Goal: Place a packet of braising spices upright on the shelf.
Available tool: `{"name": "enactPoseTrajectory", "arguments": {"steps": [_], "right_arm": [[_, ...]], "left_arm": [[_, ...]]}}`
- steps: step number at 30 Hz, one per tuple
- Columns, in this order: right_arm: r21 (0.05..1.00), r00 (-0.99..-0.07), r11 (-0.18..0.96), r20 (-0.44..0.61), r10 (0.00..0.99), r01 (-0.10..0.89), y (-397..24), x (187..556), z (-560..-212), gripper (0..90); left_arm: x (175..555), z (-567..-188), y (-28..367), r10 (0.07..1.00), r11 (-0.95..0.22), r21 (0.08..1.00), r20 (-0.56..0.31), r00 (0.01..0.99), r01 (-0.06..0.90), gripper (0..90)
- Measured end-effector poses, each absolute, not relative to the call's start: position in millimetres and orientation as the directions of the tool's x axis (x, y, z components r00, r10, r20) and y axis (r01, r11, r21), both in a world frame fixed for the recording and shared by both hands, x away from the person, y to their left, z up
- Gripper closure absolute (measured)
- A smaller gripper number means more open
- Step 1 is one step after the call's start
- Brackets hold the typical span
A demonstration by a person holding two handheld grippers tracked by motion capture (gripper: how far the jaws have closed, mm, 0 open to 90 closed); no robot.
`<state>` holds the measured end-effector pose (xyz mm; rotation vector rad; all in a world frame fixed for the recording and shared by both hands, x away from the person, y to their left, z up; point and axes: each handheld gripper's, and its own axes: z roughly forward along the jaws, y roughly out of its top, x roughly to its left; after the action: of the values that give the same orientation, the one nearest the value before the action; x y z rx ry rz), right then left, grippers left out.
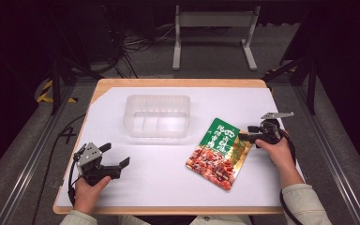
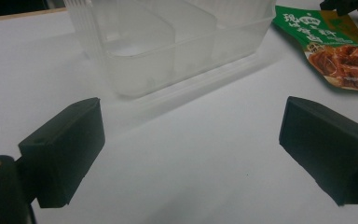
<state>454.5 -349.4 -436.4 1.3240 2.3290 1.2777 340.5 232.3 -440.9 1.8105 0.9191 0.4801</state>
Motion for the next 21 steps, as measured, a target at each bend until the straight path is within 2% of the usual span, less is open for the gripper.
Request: {"name": "enactPoseTrajectory", "arguments": {"steps": [9, 21], "right_arm": [[0.728, -0.59, 0.243, 0.266, 0.762, 0.641, -351.4, 452.6, -439.0, 27.6], [0.722, -0.607, 0.236, 0.307, 0.733, 0.65, -352.1, 446.0, -432.5, 34.8]], "left_arm": [[340.5, -440.9, 232.1, 0.771, -0.203, 0.905, -0.087, 0.631, 0.373, 7.6], [340.9, -440.8, 230.6, 0.769, -0.208, 0.902, -0.087, 0.633, 0.377, 7.7]]}}
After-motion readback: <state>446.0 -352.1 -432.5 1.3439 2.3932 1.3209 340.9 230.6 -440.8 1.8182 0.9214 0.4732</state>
